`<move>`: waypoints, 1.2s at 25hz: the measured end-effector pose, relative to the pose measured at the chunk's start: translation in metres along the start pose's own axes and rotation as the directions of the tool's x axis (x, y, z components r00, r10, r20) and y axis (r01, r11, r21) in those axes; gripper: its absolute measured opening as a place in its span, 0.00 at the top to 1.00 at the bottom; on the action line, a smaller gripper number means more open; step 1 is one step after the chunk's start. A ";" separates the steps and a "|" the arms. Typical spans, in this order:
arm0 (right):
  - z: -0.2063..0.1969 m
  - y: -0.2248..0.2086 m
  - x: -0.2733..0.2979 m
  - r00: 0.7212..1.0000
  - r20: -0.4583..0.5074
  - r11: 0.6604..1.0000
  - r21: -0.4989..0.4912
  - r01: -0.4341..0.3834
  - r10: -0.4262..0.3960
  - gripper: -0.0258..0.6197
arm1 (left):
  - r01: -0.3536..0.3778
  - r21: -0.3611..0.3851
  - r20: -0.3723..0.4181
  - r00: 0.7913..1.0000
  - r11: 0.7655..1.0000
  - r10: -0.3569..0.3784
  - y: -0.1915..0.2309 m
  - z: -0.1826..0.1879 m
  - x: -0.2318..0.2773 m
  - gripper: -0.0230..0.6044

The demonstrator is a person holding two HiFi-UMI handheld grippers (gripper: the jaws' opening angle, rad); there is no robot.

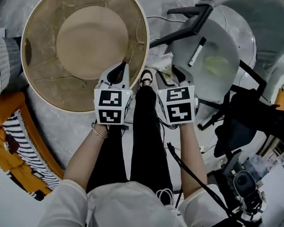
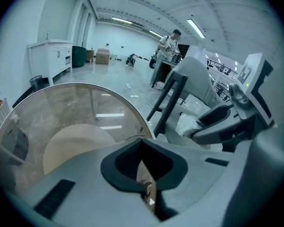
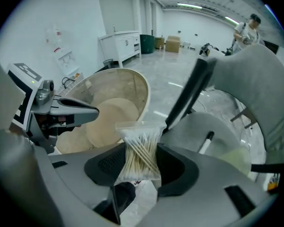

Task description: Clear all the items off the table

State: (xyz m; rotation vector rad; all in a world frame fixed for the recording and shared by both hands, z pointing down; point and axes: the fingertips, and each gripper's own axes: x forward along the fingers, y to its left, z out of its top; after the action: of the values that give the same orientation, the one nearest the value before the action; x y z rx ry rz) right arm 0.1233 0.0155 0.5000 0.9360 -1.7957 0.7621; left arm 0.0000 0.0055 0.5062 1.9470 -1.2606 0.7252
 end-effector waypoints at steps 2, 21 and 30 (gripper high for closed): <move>-0.018 -0.022 -0.008 1.000 0.000 0.999 0.051 0.015 -0.015 0.62 | 0.019 0.025 -0.011 1.000 1.000 -0.019 -0.023 0.002 0.011 0.95; -0.128 -0.147 -0.021 0.996 -0.043 0.974 0.213 0.083 -0.076 0.62 | 0.130 0.178 -0.119 0.987 0.975 -0.110 -0.158 0.003 0.088 0.95; -0.131 -0.151 -0.014 0.998 -0.015 0.971 0.230 0.063 -0.061 0.53 | 0.093 0.161 -0.119 0.990 0.983 -0.074 -0.158 -0.003 0.093 0.95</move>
State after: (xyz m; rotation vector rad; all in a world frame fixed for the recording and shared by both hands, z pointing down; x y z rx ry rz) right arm 0.3146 0.0480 0.5497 1.1339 -1.6873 0.9467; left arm 0.1800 0.0032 0.5386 2.0478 -1.0737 0.9090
